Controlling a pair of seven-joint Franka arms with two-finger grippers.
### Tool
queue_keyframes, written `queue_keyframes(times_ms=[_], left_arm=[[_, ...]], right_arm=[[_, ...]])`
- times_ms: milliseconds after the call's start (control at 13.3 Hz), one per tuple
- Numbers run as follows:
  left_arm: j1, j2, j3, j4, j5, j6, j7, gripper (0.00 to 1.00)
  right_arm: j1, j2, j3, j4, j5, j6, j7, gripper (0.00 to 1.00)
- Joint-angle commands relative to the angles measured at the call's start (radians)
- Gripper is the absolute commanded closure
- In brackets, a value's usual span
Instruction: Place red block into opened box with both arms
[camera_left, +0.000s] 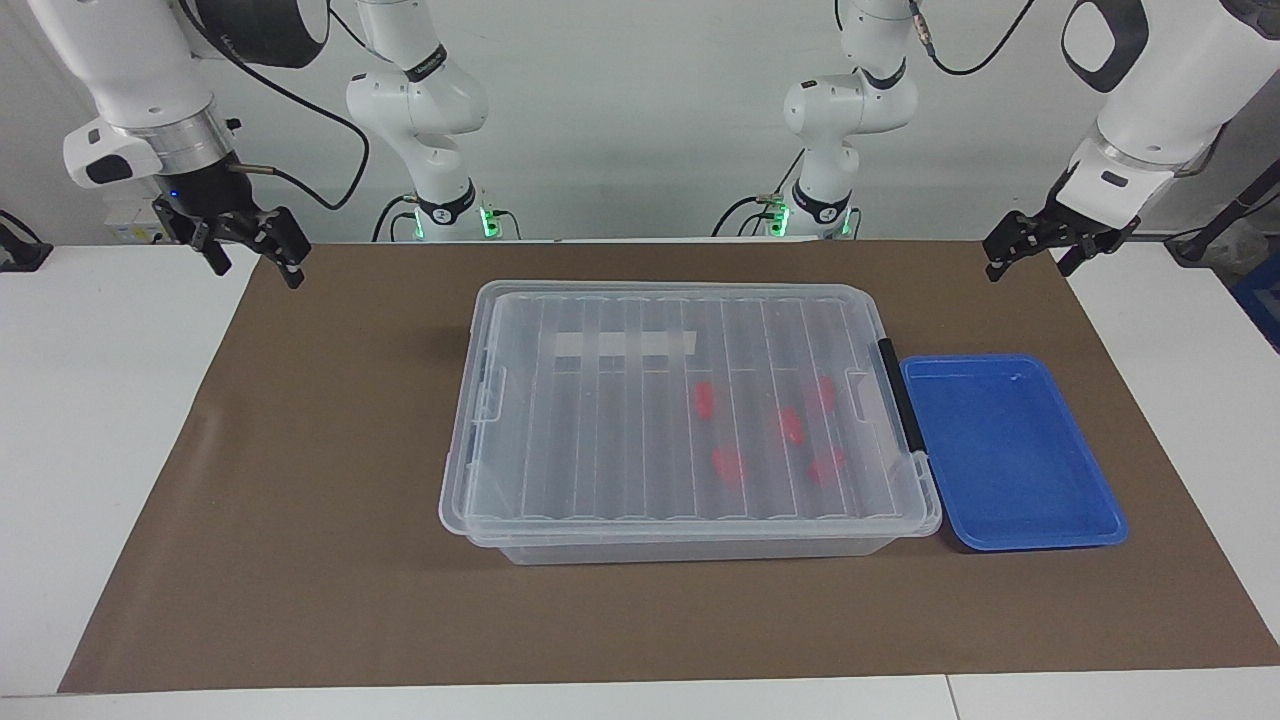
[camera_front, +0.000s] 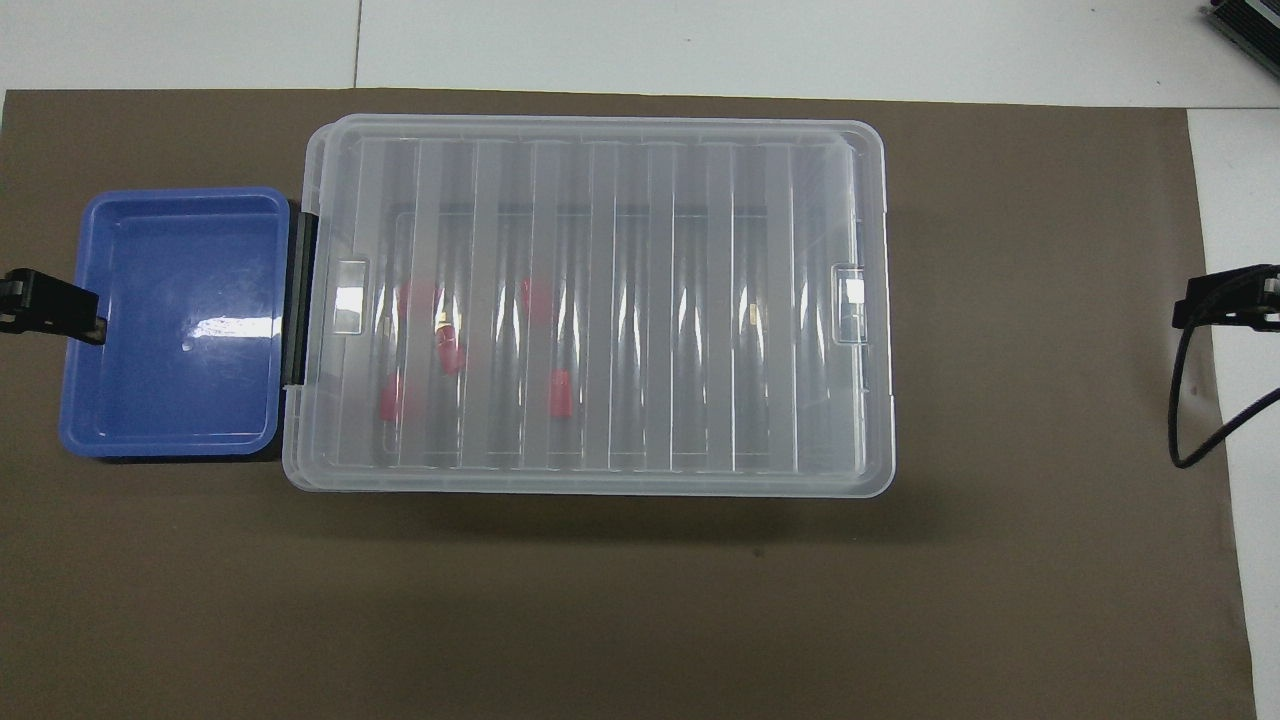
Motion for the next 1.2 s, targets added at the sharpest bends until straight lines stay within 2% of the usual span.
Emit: queue_keyframes(times_ms=[0, 75, 150, 226, 526, 1128], left_arm=[[0.0, -0.032, 0.001, -0.039, 0.021, 0.018, 0.012, 0.0], [0.0, -0.032, 0.001, -0.039, 0.021, 0.018, 0.012, 0.0], [0.0, -0.032, 0.001, -0.039, 0.021, 0.018, 0.012, 0.0], [0.0, -0.032, 0.001, -0.039, 0.021, 0.017, 0.012, 0.0], [0.0, -0.032, 0.001, -0.039, 0.021, 0.018, 0.012, 0.0], [0.0, -0.032, 0.001, -0.039, 0.021, 0.017, 0.012, 0.0]], right_arm=[[-0.005, 0.053, 0.011, 0.086, 0.003, -0.053, 0.006, 0.0], [-0.004, 0.08, 0.011, 0.128, 0.021, -0.061, 0.007, 0.0], [0.002, 0.085, 0.011, 0.129, 0.027, -0.071, 0.009, 0.0], [0.002, 0.08, 0.013, 0.123, 0.03, -0.108, 0.01, 0.0], [0.007, 0.038, 0.013, 0.049, 0.03, -0.114, 0.003, 0.0], [0.009, 0.025, 0.028, 0.021, 0.041, -0.108, 0.012, 0.0]])
